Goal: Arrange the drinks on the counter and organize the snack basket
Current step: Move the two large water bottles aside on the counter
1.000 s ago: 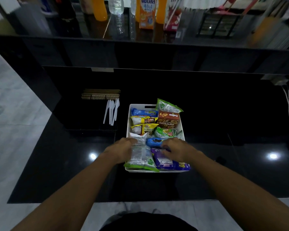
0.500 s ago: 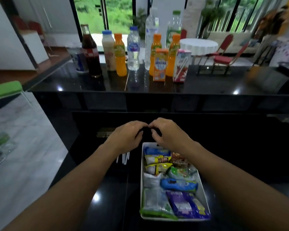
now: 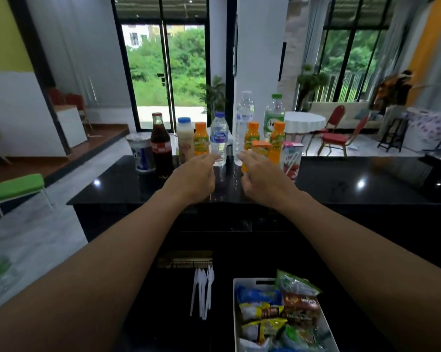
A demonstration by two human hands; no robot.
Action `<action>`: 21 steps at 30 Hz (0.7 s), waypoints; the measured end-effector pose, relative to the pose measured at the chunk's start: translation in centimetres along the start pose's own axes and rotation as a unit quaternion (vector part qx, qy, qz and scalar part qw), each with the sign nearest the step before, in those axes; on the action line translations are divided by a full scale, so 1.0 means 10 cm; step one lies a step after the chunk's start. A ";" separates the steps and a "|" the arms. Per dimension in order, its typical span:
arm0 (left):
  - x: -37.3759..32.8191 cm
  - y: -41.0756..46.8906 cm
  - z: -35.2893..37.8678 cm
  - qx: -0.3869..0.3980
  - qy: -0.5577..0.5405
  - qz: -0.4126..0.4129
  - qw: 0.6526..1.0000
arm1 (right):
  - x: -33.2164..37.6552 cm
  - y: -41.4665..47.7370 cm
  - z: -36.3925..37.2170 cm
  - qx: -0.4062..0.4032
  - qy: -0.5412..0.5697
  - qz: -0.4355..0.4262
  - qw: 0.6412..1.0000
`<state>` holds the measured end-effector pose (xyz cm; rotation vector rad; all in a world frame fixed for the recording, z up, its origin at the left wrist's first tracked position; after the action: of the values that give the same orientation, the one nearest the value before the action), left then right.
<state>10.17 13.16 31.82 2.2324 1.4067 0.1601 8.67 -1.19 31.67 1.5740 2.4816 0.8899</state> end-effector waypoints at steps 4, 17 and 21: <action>0.02 0.48 -0.12 0.023 0.002 -0.024 0.999 | -0.10 0.32 -0.21 -0.015 -0.046 0.012 0.999; -0.24 2.02 -0.04 0.013 -0.073 -0.053 0.996 | -1.39 1.44 -0.61 0.015 -0.084 0.166 0.982; -0.24 2.39 0.08 -0.005 -0.096 -0.071 0.993 | -1.72 1.66 -0.59 0.009 -0.030 0.215 0.976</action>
<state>28.87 2.48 42.58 2.0682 1.4486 -0.0941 28.11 -13.26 40.81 2.1561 2.1463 0.8447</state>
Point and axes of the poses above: each hand's wrist, its own y-axis towards the middle knuckle, its own z-axis out of the palm, x = y × z, the point moved 8 cm from there along y, towards the middle knuckle, and after that the axes turned 4 degrees about y, right-handed, at the moved point
